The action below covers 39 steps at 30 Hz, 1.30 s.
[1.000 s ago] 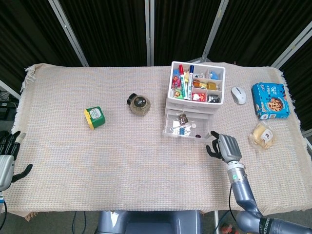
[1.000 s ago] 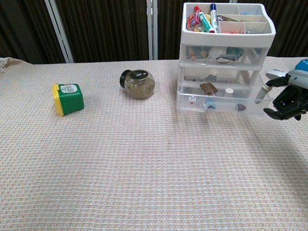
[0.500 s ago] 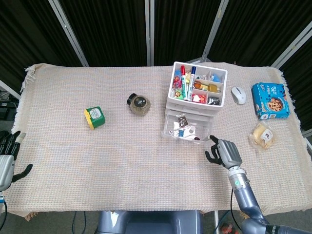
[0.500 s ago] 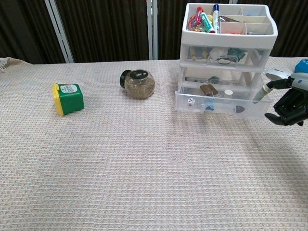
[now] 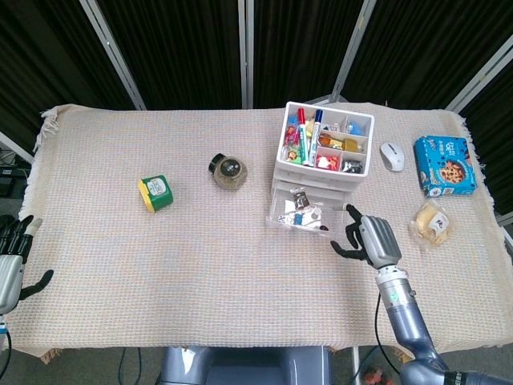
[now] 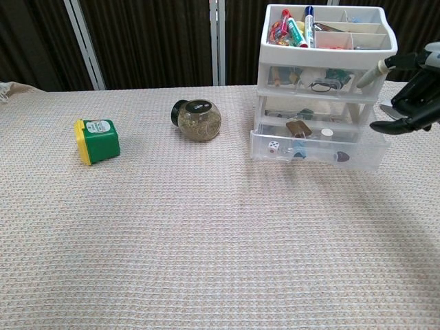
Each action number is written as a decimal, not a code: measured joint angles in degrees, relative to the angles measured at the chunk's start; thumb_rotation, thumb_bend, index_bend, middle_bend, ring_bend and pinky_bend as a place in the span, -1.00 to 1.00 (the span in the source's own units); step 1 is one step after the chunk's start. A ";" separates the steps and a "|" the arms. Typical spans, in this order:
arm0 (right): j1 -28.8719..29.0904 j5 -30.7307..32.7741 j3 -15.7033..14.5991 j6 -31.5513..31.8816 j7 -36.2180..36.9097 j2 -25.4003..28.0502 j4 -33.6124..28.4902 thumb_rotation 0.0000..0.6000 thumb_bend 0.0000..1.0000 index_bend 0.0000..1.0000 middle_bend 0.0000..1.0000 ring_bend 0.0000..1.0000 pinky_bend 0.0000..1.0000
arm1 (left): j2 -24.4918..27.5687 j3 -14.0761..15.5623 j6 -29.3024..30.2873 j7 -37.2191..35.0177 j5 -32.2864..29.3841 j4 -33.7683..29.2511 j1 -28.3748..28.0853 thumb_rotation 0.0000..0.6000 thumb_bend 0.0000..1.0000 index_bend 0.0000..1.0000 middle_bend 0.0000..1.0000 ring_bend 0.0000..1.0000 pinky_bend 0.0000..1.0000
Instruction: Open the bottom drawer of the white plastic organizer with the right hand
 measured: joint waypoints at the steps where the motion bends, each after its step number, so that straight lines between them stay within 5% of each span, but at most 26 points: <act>1: 0.54 0.31 0.50 -0.01 -1.20 0.24 -0.22 1.00 -0.67 -0.23 0.95 0.93 0.37 | 0.00 0.01 0.02 -0.06 0.02 0.00 0.01 1.00 -0.42 -1.00 -1.00 -1.00 -1.00; 12: 7.18 7.73 2.43 -3.14 -15.32 0.56 1.11 1.00 -0.90 -0.09 1.00 1.00 0.37 | 0.11 0.04 -0.16 -0.97 0.09 0.24 -0.04 1.00 -0.42 -1.00 -1.00 -1.00 -1.00; 20: 14.53 15.43 1.61 -6.02 -26.72 -4.07 10.20 1.00 -1.00 -0.08 1.00 1.00 0.37 | 0.21 0.03 -0.38 -1.60 0.01 0.35 -0.09 1.00 -0.42 -1.00 -1.00 -1.00 -1.00; 39: 19.54 18.10 1.05 -7.66 -29.17 -8.69 19.38 1.00 -1.00 0.03 1.00 1.00 0.37 | 0.22 -0.02 -0.45 -1.83 -0.10 0.26 -0.14 1.00 -0.42 -1.00 -1.00 -1.00 -1.00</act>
